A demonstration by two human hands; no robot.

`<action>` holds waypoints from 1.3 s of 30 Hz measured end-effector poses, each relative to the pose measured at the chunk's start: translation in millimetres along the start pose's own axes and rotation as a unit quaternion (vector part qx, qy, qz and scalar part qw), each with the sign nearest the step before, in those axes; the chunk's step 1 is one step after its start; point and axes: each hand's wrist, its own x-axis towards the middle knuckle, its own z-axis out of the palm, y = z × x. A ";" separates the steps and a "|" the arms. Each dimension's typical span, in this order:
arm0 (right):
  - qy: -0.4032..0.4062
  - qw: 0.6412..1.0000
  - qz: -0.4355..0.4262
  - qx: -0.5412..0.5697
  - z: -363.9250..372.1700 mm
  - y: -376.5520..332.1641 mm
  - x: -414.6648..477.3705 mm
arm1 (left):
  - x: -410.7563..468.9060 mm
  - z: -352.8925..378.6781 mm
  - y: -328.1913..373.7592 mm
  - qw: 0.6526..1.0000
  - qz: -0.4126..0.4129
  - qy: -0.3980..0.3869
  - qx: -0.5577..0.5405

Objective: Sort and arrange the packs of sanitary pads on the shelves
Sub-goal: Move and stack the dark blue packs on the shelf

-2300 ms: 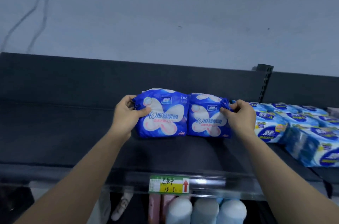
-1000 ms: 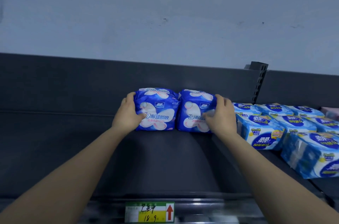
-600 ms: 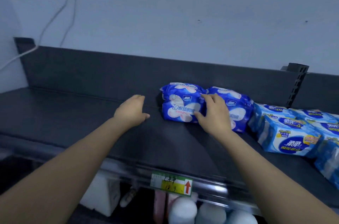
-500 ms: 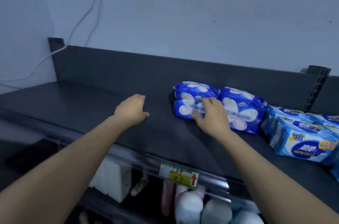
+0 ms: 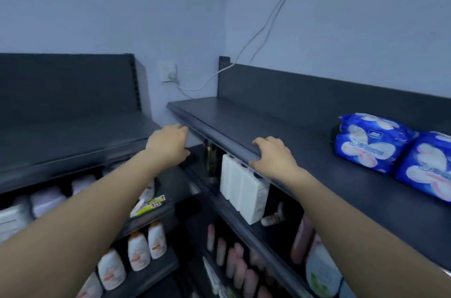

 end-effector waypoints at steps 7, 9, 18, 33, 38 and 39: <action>-0.049 0.992 -0.115 0.005 26.1 -121.7 5.6 | -84.6 -26.0 -104.8 0.990 -0.128 0.005 0.065; -0.059 0.987 -0.148 0.006 34.1 -157.0 5.4 | -108.5 -31.1 -134.3 0.984 -0.159 0.004 0.075; -0.085 0.961 -0.264 0.016 64.0 -323.2 0.2 | -210.5 -51.6 -266.8 0.957 -0.268 -0.005 0.108; -0.087 0.925 -0.366 0.054 109.7 -586.6 -13.9 | -339.4 -90.6 -474.3 0.911 -0.375 -0.030 0.166; -0.107 0.908 -0.399 0.065 125.9 -651.9 -14.2 | -363.9 -94.4 -524.9 0.899 -0.408 -0.033 0.155; -0.108 0.905 -0.406 0.066 129.2 -664.3 -13.0 | -366.4 -94.7 -534.7 0.897 -0.414 -0.031 0.153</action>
